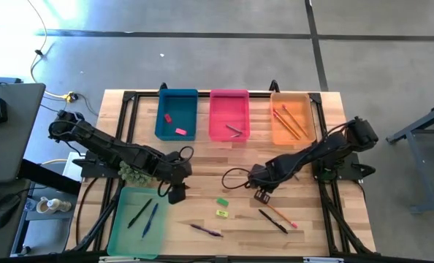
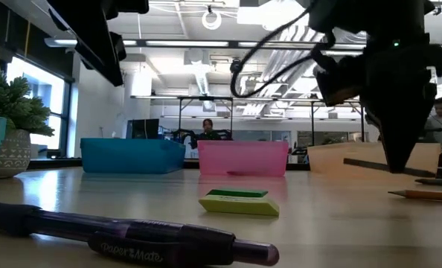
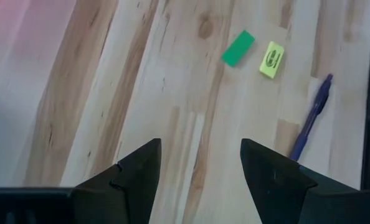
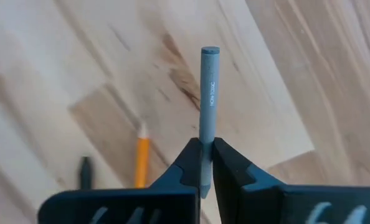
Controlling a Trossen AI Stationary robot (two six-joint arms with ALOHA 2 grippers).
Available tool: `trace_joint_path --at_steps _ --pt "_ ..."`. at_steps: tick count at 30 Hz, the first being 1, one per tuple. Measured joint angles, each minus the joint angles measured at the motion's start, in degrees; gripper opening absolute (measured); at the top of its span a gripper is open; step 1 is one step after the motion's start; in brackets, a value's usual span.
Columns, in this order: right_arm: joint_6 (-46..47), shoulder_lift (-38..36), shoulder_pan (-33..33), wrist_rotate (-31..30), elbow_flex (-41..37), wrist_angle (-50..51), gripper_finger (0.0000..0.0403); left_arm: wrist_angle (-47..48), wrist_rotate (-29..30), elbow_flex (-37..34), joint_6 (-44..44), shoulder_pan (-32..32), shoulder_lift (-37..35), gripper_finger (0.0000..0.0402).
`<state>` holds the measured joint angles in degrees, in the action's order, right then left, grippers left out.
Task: Sort crayons/erasers/pens/pencils in bins
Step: Put the left gray crayon into the pink bin
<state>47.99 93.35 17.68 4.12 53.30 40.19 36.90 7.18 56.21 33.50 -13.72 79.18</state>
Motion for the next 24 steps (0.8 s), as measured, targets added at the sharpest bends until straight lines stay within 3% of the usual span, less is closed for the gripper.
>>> trace_joint_path --at_steps 10,24 --pt "2.3 -7.0 2.2 -4.0 0.1 -7.2 0.0003 -5.4 -0.7 0.0 -2.3 0.0 0.0 0.0206" --pt "-1.6 -16.3 3.7 -16.4 0.2 -21.0 0.0003 -25.3 4.0 0.0 -3.3 1.9 0.0 0.0207"
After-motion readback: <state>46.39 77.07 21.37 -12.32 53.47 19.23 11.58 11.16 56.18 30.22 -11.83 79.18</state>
